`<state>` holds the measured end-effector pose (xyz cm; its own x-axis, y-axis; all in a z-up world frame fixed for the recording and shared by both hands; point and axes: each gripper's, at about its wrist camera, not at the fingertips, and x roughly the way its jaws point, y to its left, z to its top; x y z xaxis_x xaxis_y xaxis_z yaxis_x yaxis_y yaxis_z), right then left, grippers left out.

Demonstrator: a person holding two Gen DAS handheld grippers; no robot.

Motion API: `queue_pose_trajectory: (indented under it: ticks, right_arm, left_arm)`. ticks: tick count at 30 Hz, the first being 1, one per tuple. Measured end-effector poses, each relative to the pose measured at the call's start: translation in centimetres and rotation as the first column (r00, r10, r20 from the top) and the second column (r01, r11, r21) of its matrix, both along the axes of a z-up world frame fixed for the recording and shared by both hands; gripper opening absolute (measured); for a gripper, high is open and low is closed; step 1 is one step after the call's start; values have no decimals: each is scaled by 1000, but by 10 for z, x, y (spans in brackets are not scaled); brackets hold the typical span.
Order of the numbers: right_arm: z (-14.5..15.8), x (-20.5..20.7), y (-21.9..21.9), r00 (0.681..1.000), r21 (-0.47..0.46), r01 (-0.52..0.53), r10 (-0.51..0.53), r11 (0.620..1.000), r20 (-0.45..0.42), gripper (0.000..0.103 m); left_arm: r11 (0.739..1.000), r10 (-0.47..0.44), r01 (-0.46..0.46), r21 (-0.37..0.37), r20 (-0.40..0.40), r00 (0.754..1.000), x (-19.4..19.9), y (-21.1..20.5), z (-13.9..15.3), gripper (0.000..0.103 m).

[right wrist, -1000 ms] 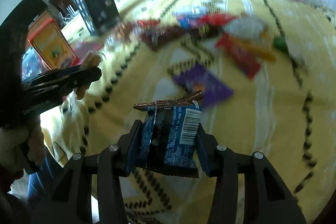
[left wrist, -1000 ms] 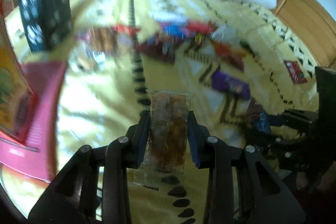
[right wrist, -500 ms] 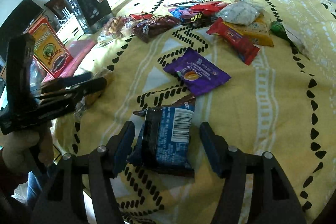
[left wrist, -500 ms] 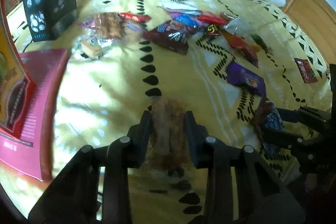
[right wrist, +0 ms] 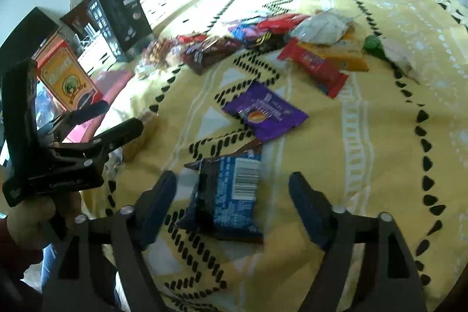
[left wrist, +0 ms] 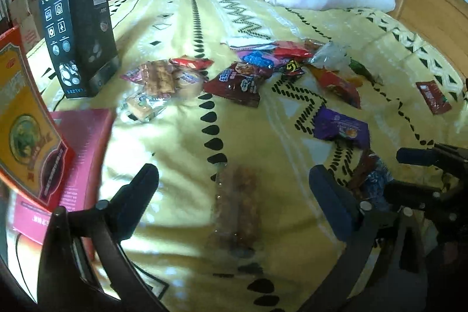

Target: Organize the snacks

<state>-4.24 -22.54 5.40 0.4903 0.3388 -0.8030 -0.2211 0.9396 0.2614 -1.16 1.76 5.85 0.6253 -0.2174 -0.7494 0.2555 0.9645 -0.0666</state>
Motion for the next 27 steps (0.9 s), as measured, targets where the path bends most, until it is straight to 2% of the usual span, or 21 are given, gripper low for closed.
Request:
queue_pose_trajectory:
  ticks: [2,3,5,6,8,9,10,11,13,21,22,23,24,25,27]
  right_arm:
    - [5,-3,-5,1000,24,6,-7,1000,20,85]
    - [8,-5,-6,999,32,3,-4,999,33,75]
    - [9,-5,-5,1000,23,-8,7,1000,25,22]
    - [9,-5,-6,1000,30,-10,10,999,23,13]
    - [7,-5,-5,1000,35,-16,15,999,15,14]
    - [6,-5,-4,1000,34,-17,16,999,8,23]
    - [6,-5,-5,1000,44,-1,1,999,9,59]
    - [8,-7,-8,1000,60,11,-13,998,24,85]
    - [12,-10,-12,998,92,33,-38,995,47,93]
    - [-1,-5,-12,999,111,42,-39,993,-28,93]
    - [-2,-6,-11,999,118,37,-33,992,-30,90]
    - [-2,-7,-11,999,124,33,-31,992,-24,66]
    - [-2,-7,-10,999,118,24,-21,993,-28,52]
    - [-2,-7,-7,1000,92,11,-8,996,-26,33]
    - [2,-9,-3,1000,82,-8,8,997,-8,30]
  left_arm:
    - [1000,9,-9,-17,4,1000,1,3,3,102]
    - [1000,15,-14,-28,12,1000,0,5,5,102]
    - [998,23,-22,-50,16,1000,-1,7,9,102]
    - [998,28,-27,-54,17,999,0,7,11,102]
    - [998,38,-37,-55,21,999,1,7,13,102]
    - [998,41,-39,-55,21,999,1,7,12,102]
    - [998,43,-42,-55,20,999,2,7,12,103]
    - [998,44,-43,-55,19,999,2,7,12,103]
    - [997,46,-45,-55,16,999,2,7,12,103]
    - [997,51,-51,-60,7,999,1,13,13,103]
    - [996,57,-56,-64,6,998,1,15,13,103]
    - [996,60,-60,-67,4,998,1,16,14,103]
    - [995,65,-65,-70,3,998,2,17,14,103]
    - [995,67,-67,-75,3,998,2,18,15,103]
    - [995,67,-67,-80,5,998,3,18,16,103]
